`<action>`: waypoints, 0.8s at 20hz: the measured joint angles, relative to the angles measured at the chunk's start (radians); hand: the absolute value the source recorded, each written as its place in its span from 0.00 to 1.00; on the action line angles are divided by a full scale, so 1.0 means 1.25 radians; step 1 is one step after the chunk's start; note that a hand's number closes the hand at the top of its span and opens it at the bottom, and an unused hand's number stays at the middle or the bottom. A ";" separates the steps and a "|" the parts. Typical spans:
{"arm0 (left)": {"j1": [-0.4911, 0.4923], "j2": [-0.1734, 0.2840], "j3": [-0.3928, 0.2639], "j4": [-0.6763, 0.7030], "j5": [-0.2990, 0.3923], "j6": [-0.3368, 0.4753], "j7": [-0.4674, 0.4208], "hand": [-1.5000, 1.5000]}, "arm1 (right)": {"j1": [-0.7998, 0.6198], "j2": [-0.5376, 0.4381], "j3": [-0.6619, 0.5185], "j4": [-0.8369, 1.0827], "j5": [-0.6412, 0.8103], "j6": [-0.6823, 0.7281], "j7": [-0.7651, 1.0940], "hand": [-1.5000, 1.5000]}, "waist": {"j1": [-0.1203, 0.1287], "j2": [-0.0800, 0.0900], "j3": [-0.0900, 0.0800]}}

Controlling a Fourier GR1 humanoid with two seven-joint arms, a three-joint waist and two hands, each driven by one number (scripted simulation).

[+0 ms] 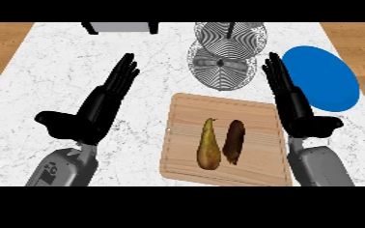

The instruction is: Pick the sweet potato from the cutting board and place it in the tiered basket

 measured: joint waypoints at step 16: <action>0.231 0.185 0.155 0.166 -0.012 0.019 0.052 0.50 | 0.352 0.098 -0.050 0.059 0.189 -0.422 -0.135 0.00 | 0.019 0.030 0.010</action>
